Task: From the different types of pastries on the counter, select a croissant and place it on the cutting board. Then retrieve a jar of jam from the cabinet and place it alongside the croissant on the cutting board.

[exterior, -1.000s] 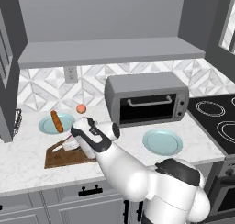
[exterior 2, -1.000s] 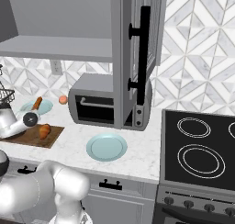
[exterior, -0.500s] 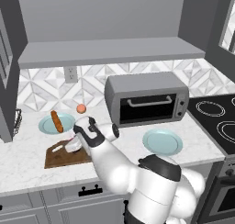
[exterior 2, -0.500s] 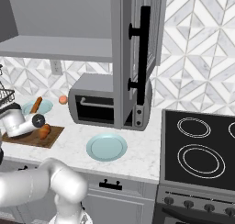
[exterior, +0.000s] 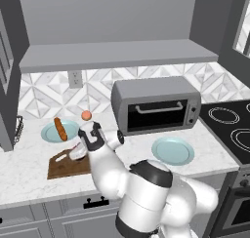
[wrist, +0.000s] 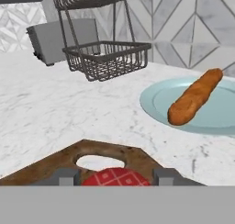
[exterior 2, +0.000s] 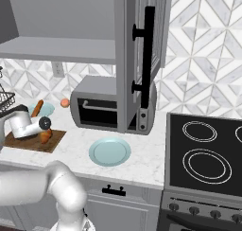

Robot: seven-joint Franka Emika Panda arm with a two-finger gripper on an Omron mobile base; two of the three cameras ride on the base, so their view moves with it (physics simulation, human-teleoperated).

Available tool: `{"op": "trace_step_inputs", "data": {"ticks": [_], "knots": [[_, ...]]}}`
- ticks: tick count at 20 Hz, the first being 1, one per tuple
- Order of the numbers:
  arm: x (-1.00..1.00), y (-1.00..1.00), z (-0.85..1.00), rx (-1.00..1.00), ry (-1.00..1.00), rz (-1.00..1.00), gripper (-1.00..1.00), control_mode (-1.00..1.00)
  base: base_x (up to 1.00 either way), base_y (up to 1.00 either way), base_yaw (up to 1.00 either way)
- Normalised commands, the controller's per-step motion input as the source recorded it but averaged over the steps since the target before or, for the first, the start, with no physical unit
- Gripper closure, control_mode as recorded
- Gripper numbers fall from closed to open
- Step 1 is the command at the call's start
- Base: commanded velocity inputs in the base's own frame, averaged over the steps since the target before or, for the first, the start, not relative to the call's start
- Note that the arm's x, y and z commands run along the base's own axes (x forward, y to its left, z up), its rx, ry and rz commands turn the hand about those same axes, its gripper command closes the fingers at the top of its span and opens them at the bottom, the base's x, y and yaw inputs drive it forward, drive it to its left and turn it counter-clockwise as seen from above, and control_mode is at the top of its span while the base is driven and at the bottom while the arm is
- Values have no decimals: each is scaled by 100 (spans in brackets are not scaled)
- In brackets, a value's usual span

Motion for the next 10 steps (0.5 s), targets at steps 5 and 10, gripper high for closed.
{"op": "trace_step_inputs", "data": {"ticks": [5,10], "knots": [[25,9,-42,-1,3,7,100,-100,0,0,0],[12,10,-12,-1,0,4,100,-100,0,0,0]]}}
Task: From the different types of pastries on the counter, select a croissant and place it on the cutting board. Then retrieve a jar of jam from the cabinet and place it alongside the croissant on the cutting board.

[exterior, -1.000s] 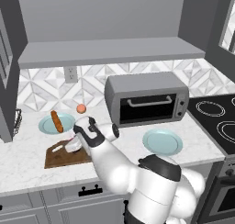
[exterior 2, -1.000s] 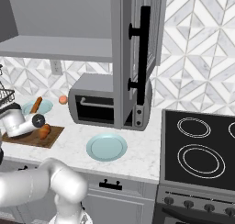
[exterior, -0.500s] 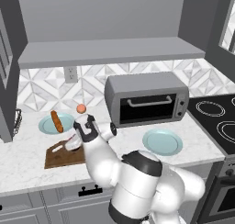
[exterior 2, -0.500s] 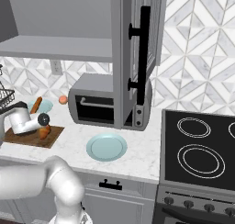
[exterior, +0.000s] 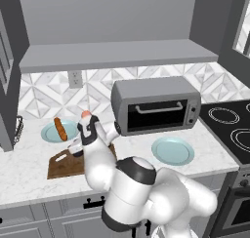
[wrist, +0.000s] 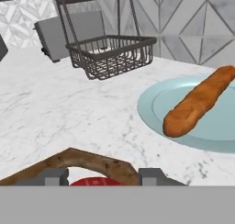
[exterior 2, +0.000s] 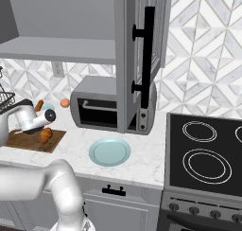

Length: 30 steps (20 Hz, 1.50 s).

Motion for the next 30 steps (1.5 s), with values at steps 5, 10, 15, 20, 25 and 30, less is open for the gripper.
{"op": "trace_step_inputs", "data": {"ticks": [5,10,15,20,25,30], "knots": [[0,8,0,0,0,3,100,-100,0,0,0],[0,13,0,0,0,1,100,-100,0,0,0],[0,1,0,0,0,0,100,-100,0,0,0],[-1,0,0,0,0,0,100,-100,0,0,0],[-2,0,0,0,0,0,100,-100,0,0,0],[0,0,0,0,-1,0,100,-100,0,0,0]]}}
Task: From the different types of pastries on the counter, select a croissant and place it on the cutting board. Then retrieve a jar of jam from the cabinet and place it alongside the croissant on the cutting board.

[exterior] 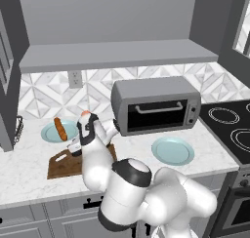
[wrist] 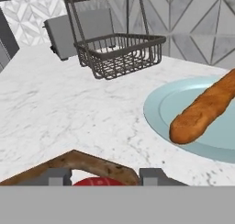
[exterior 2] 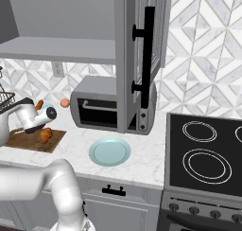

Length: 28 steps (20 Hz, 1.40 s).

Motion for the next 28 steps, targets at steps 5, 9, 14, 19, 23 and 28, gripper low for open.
{"op": "trace_step_inputs", "data": {"ticks": [5,9,14,19,23,28], "knots": [[0,25,-2,0,0,0,-100,-100,0,0,0],[-4,0,0,2,0,0,-100,-100,0,0,0],[-21,-1,1,5,-4,0,-100,-100,0,0,0],[-25,0,10,4,-8,0,-100,-100,0,0,0],[-17,-4,50,8,-11,0,-100,-100,0,0,0],[-11,-8,73,7,-7,0,-100,-100,0,0,0]]}}
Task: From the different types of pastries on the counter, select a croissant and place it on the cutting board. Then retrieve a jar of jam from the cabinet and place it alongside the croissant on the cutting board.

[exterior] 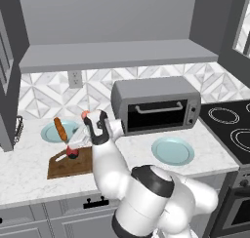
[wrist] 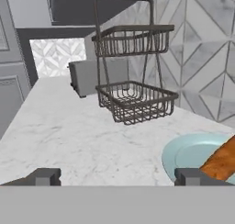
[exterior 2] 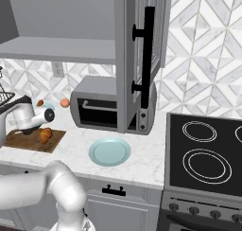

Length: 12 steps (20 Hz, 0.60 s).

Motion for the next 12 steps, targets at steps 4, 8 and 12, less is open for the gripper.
{"op": "trace_step_inputs", "data": {"ticks": [4,8,12], "knots": [[-37,-16,58,11,0,1,-100,-100,0,0,0],[-21,-26,31,13,8,-7,-100,-100,0,0,0],[-22,-21,44,12,11,-17,-100,-100,0,0,0]]}}
